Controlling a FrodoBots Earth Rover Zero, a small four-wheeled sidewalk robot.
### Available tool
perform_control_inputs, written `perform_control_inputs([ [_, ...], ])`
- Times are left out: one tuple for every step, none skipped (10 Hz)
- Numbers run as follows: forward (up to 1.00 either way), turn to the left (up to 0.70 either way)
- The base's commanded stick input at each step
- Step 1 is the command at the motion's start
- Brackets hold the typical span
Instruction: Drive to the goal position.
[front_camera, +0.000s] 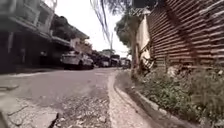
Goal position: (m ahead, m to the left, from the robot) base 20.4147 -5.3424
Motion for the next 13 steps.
perform_control_inputs([
  [0.70, 0.01],
  [0.70, 0.01],
  [0.70, 0.01],
  [0.70, 0.01],
  [0.70, 0.01],
  [0.70, 0.01],
  [0.70, 0.01],
  [0.70, 0.01],
  [0.70, 0.01],
  [0.70, 0.01],
  [0.70, 0.01],
  [0.70, 0.01],
  [0.70, 0.01],
])
